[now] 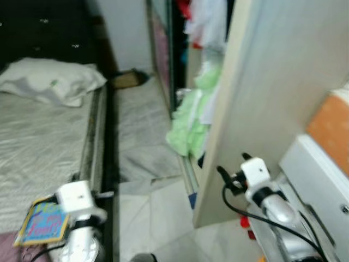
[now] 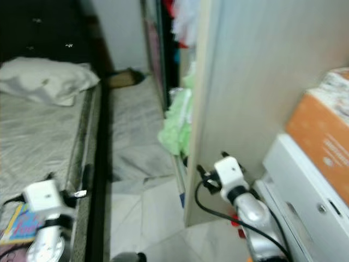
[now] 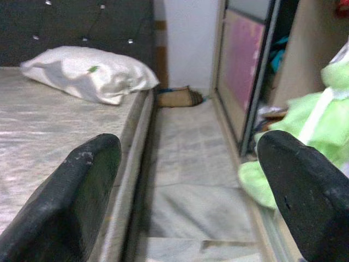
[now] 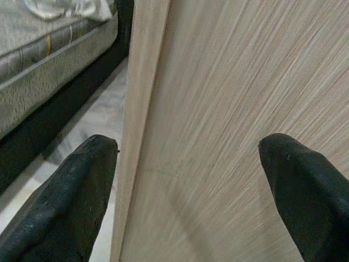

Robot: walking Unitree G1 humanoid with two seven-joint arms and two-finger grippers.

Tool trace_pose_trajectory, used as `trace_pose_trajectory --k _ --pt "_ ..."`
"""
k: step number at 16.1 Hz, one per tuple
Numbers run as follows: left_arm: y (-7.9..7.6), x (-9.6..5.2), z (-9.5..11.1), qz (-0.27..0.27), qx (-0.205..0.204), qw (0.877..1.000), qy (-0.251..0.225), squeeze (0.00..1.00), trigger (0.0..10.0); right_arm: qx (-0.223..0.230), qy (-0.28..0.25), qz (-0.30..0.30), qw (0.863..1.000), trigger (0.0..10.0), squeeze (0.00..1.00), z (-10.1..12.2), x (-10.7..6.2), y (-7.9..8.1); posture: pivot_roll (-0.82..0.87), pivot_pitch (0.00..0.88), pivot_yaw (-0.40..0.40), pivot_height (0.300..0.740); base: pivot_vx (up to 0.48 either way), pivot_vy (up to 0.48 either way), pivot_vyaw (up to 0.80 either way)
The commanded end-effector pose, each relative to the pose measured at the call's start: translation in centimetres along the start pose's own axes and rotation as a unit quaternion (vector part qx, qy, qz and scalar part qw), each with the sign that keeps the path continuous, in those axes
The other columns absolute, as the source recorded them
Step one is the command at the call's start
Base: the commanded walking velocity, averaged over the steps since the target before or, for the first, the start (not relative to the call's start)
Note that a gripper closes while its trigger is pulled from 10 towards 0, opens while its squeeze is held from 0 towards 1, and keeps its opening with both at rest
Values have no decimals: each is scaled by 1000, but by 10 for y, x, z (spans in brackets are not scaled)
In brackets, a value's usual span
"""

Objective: Clean up the room

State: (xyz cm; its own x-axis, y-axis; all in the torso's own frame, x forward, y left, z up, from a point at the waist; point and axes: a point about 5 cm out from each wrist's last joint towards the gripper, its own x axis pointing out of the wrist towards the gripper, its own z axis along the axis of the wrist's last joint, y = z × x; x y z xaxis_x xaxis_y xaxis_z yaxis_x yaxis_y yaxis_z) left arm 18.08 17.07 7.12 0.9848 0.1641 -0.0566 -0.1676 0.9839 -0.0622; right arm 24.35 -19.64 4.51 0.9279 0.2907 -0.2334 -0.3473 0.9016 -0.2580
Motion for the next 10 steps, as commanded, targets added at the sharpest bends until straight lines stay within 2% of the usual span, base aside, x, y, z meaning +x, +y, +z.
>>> trace_pose_trajectory --k 1,3,5,8,10 --pt "1 0 -1 -8 -2 1000 11 0 10000 6 -16 4 1000 10000 0 8 4 2 -42 0 -16 740 0 0 0" --pt "-5 0 -2 -34 -1 999 15 0 10000 9 -21 10 1000 10000 0 11 6 5 -41 0 -17 740 0 0 0" --pt "-4 1 -1 -36 11 999 16 0 10000 10 -25 16 1000 10000 0 13 8 8 -39 0 -17 740 0 0 0" --pt "-2 3 0 -39 18 999 17 0 10000 10 -30 41 999 10000 0 15 9 12 -39 0 -14 740 0 0 721" --pt "-4 2 -1 -49 16 998 19 0 10000 14 -24 85 996 10000 0 14 10 19 -40 0 -11 740 0 0 800"
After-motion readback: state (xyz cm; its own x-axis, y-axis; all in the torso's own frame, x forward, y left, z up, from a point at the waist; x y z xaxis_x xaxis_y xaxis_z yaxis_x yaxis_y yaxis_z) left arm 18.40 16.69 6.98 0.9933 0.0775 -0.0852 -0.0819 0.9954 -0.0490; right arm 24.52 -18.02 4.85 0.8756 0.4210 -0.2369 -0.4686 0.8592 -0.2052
